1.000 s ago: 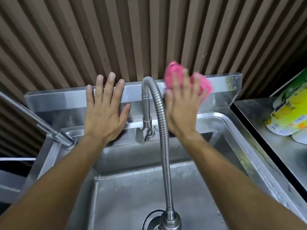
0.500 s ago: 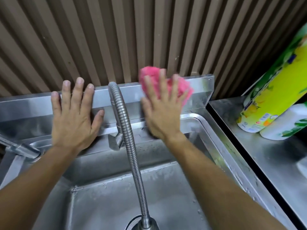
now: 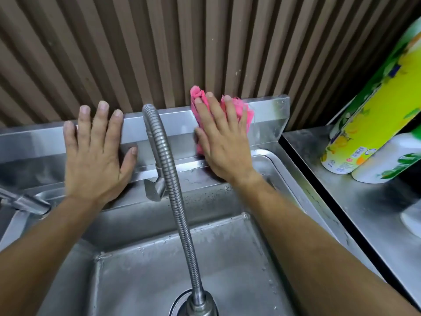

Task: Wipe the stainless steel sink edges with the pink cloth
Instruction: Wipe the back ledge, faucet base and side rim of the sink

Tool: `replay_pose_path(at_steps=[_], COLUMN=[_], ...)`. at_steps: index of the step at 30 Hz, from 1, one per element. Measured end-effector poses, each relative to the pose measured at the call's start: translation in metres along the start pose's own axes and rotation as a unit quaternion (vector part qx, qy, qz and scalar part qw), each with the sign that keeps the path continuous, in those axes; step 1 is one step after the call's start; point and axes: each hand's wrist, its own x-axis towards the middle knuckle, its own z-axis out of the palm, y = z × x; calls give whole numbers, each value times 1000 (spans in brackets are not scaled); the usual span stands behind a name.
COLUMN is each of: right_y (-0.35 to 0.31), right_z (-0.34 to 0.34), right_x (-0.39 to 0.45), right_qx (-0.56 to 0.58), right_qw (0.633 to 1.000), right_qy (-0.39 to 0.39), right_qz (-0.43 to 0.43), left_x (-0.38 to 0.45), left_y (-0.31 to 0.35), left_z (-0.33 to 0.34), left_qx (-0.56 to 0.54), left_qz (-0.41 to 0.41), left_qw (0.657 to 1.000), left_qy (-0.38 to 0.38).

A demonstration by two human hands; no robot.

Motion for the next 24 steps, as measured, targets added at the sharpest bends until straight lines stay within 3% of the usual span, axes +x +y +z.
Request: replay_pose_path(at_steps=[1,4,7,9,11,14,16,17,19,21,24], right_y=[22,73,59,23,-25,-59,-41,-27,8,48,69], right_z=[-3,-9,-5,-2,4,4,1,-2,-5,-11,-20], right_x=[0,1,15,21,12,4,13,16,16,20,35], right_qx=[-1,13,57,88,92,56,57,64,78,103,143], right_qw=[1000,975,931,910,946,997,998,998,987,941,876], right_qy=[8,50,113,146,93,-1,2,17,83,162,199], right_qz=[22,217,341,377,297,49,-15,-2,116,279,416], left_x=[0,0,1,0,1,1,1,1,0,-1,0], left_y=[0,1,1,1,0,0,0,-1,-3,-5,-6], left_z=[0,-2,-2,-1,0,-2,-5,-6,-8,-9,-9], left_qx=[0,-6,2,7,13,4,2,0,-3,-7,-9], left_qz=[1,-5,-11,-8,-13,-18,-13,-8,5,13,18], left_qw=[1000,1000,1000,1000,999,999,999,999,1000,1000,1000], left_qy=[1,-5,-13,-20,-34,-37,-33,-31,-28,-26,-22])
